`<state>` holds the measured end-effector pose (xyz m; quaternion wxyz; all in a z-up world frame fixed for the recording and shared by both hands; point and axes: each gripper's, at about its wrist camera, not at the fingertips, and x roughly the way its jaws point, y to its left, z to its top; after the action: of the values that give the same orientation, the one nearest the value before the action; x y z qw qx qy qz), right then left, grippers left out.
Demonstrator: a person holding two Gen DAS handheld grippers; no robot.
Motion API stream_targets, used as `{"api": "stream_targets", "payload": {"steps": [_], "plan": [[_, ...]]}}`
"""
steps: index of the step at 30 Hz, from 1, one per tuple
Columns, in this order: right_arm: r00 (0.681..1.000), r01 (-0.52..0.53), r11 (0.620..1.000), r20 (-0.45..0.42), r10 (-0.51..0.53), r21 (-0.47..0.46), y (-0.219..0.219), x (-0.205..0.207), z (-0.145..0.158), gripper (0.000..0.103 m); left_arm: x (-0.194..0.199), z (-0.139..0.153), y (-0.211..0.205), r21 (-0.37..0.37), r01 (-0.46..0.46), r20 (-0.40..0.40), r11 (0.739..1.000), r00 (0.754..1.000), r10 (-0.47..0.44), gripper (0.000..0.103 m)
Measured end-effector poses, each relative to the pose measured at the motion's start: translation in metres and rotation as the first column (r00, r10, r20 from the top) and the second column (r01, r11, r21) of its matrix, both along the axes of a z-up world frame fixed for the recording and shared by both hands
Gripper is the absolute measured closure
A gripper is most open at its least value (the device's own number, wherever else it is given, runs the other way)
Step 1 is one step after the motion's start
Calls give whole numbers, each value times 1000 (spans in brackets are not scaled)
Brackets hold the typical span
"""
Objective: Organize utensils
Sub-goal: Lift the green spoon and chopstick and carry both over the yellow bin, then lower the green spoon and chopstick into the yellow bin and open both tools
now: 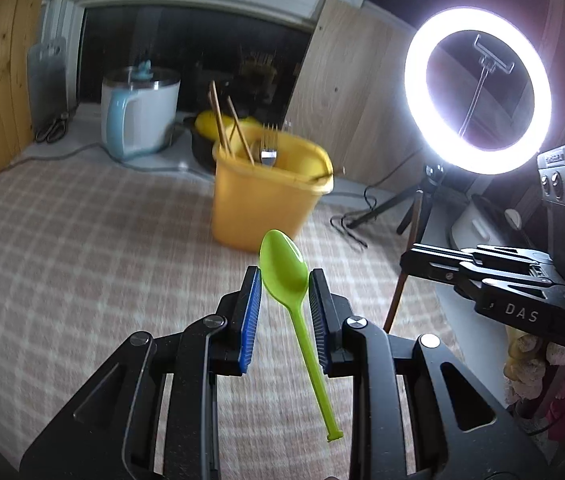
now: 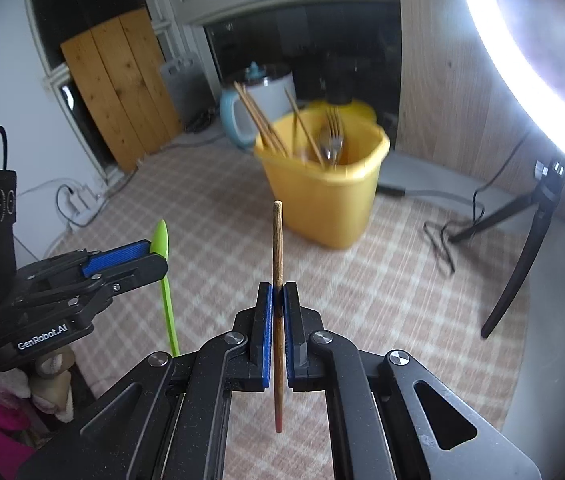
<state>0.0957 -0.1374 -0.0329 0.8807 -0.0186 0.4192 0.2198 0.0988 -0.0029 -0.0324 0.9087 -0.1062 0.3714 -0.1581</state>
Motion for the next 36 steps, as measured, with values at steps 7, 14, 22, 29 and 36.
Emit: {"api": "stream_targets", "payload": {"steps": [7,14,22,29,36], "plan": [[996,24,1000,85,-26,18,1,12,28,99,24,28,10,13,-9,85,1000,996,8,80],[985,49,998,162,-55,45,1,31,60,99,60,50,21,14,-33,155,999,987,30,80],[965,80,995,247,-93,64,-1,53,93,99,98,74,27,27,-64,242,998,969,56,80],[944,113,992,304,-125,59,-2,74,111,99,131,81,26,30,-86,262,996,962,75,80],[925,144,989,352,-145,31,3,95,118,99,154,88,21,43,-113,290,993,952,96,80]]}}
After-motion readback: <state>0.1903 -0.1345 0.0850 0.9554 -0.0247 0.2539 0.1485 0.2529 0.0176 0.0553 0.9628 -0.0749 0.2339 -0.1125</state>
